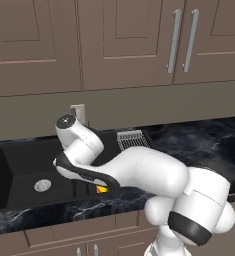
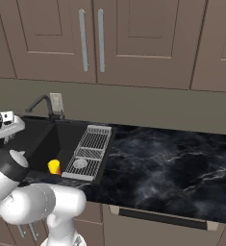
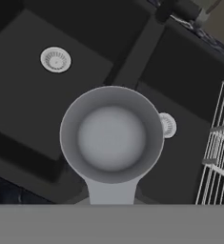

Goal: Move any existing items from the left basin to the right basin for drying. Then move the measuring cup from the counter to the left basin of the sink for washing.

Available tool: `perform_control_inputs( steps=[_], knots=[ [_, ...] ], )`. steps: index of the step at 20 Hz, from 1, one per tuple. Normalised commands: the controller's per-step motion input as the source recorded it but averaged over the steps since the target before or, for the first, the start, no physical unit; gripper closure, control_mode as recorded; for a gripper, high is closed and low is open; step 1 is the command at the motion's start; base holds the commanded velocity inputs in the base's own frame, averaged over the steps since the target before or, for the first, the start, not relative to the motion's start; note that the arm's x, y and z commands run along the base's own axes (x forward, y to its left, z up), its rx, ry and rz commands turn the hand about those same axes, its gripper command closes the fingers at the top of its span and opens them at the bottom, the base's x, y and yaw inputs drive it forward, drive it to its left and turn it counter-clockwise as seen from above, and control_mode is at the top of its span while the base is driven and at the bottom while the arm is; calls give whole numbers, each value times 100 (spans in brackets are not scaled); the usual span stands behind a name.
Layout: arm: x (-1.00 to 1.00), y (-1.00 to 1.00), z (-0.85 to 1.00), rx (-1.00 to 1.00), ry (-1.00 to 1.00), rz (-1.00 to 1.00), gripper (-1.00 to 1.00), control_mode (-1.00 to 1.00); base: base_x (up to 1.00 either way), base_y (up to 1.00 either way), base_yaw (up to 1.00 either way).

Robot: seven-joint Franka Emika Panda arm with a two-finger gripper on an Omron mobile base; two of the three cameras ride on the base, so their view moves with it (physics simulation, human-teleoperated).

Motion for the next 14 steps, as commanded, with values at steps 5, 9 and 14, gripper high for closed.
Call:
perform_control_inputs(
  steps=[5,9,14],
  knots=[
    [12,39,-33,0,5,7,100,-100,0,0,0],
    [11,35,-36,-1,2,1,100,-100,0,0,0],
    [19,37,-36,-1,3,0,100,-100,0,0,0]
  ],
)
